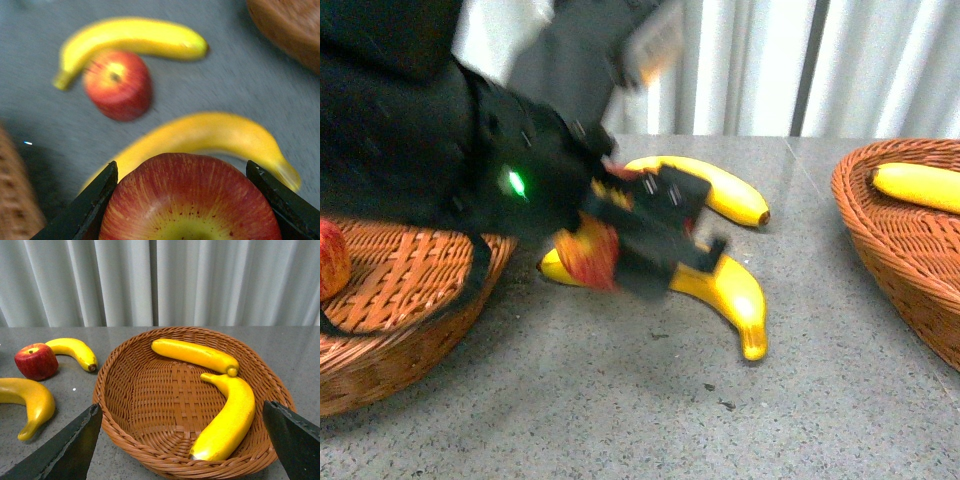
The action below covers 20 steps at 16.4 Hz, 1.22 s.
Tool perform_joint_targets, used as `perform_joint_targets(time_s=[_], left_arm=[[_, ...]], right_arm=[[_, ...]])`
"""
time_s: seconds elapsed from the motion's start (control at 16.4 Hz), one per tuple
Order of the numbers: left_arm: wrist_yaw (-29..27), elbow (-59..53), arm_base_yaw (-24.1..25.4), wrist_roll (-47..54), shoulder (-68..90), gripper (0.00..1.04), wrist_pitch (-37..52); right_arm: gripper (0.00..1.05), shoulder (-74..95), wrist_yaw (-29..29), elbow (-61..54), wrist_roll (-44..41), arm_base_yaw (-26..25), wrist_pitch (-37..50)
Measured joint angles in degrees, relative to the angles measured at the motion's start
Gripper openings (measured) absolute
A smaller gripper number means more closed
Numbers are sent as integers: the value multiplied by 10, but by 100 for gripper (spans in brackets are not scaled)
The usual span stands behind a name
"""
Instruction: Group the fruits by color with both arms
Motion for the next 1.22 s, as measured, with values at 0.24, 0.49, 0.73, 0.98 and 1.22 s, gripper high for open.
perform_joint_targets(time_s=[0.24, 0.49, 0.73, 0.98, 1.22], left_arm=[[-68, -17, 119, -141, -71, 68, 9], [-71, -61, 130, -245, -49, 68, 1], [-82, -61, 130, -280, -49, 91, -1], [-89, -21, 81, -235, -65, 98, 25], [-73, 18, 73, -198, -53, 98, 27]], right_arm=[[98, 0, 0, 0, 0, 0, 0], [98, 0, 0, 0, 0, 0, 0], [98, 0, 0, 0, 0, 0, 0], [98, 0, 0, 0, 0, 0, 0], [98, 0, 0, 0, 0, 0, 0]])
